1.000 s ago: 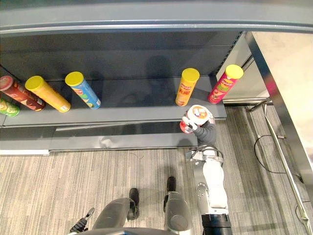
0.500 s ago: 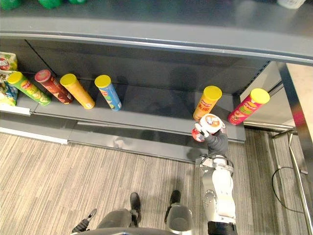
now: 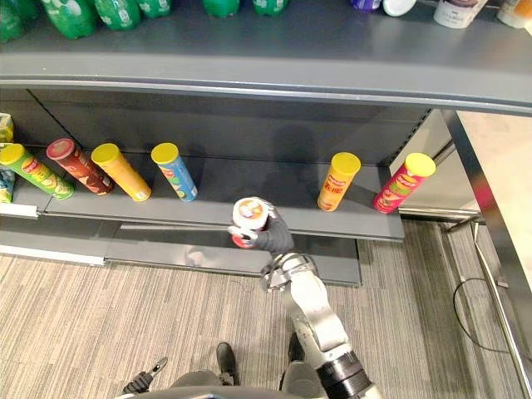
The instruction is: Put the gum and the chips on the shelf.
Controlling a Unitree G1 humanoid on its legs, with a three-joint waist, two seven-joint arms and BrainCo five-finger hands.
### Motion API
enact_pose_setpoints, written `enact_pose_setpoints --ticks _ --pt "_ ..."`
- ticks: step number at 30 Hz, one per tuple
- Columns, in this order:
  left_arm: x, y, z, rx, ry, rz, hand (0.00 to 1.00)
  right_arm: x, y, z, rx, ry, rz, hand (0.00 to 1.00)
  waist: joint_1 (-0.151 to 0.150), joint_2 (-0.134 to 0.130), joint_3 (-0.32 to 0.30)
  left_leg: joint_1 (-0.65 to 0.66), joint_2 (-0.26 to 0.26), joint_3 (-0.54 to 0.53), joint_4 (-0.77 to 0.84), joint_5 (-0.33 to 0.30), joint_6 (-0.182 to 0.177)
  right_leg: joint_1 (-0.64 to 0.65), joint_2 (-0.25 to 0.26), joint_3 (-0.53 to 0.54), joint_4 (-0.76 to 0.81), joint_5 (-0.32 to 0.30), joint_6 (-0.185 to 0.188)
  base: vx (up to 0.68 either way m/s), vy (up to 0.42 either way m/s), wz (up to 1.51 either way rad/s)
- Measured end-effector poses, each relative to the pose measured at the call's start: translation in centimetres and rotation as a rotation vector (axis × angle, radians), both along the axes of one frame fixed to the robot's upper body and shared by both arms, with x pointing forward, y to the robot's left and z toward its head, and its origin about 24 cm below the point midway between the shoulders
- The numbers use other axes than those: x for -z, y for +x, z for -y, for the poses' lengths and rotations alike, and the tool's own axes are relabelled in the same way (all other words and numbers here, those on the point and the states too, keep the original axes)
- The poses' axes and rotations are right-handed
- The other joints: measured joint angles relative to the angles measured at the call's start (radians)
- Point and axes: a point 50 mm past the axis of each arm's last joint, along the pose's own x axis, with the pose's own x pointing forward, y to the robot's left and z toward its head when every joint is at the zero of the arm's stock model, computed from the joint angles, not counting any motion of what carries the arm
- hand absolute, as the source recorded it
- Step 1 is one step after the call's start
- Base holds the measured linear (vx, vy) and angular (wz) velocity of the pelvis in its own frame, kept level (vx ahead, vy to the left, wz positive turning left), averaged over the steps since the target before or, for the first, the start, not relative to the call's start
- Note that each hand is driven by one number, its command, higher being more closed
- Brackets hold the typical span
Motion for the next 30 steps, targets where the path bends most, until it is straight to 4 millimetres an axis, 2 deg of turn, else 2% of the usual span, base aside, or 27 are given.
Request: enact_pose_setpoints --ticks 2,5,10,14,19,22,24,30 --pt "0.0 0.0 -0.1 -0.003 0.005 -0.003 0.0 -0.6 0.1 -0.9 -0.041 0.033 0.007 1.0 0.003 -0.004 -0.007 0.001 0.004 -0.001 0.0 0.0 0.0 0.002 0.004 -0.001 0.0 0.0 0.0 0.01 -0.017 0.01" --pt "0.0 -0.2 -0.2 -0.007 0.007 -0.019 0.0 -2.7 1.0 -2.2 -0.114 0.062 0.066 1.0 0.009 -0.014 -0.016 0.001 0.008 -0.003 0.0 0.0 0.0 0.002 0.007 0.0 0.0 0.001 -0.002 -0.03 -0.032 0.0" --pt "0.1 -0.6 -0.2 -0.019 0.026 -0.044 0.0 -7.0 2.7 -3.3 -0.141 0.071 0.212 1.0 0.021 -0.015 -0.041 0.013 0.01 -0.002 0.0 0.003 0.001 0.012 0.011 0.007 -0.001 0.006 -0.008 -0.05 -0.02 -0.03" --pt "0.1 -0.7 -0.3 -0.022 0.031 -0.053 0.0 -10.2 4.1 -3.0 -0.086 0.085 0.303 1.0 0.028 -0.025 -0.057 0.017 0.015 -0.001 -0.001 0.005 0.0 0.016 0.017 0.011 -0.005 0.011 -0.016 -0.04 -0.028 -0.02" --pt "0.1 -0.8 -0.4 -0.021 0.034 -0.055 0.0 -14.6 6.6 -1.0 0.048 0.068 0.417 1.0 0.029 -0.031 -0.061 0.023 0.021 0.008 -0.007 0.015 -0.002 0.017 0.025 0.022 -0.006 0.019 -0.026 -0.05 -0.022 -0.07" --pt "0.1 -0.9 -0.4 -0.018 0.035 -0.056 0.0 -17.4 7.5 0.2 0.121 0.075 0.488 1.0 0.028 -0.031 -0.061 0.03 0.025 0.026 -0.007 0.02 -0.004 0.017 0.032 0.041 -0.014 0.028 -0.03 -0.04 -0.025 -0.18" --pt "0.0 -0.8 -0.5 0.01 0.042 -0.058 0.0 -19.6 8.1 1.9 0.201 0.075 0.546 1.0 0.026 -0.031 -0.061 0.03 0.029 0.029 -0.008 0.023 -0.006 0.017 0.037 0.045 -0.019 0.033 -0.031 -0.03 -0.029 -0.09" --pt "0.0 -0.7 -0.4 0.025 0.044 -0.056 0.0 -24.2 9.9 5.5 0.395 0.044 0.606 1.0 0.027 -0.032 -0.061 0.032 0.036 0.04 -0.008 0.029 -0.009 0.016 0.046 0.055 -0.025 0.034 -0.03 -0.01 -0.022 -0.05"
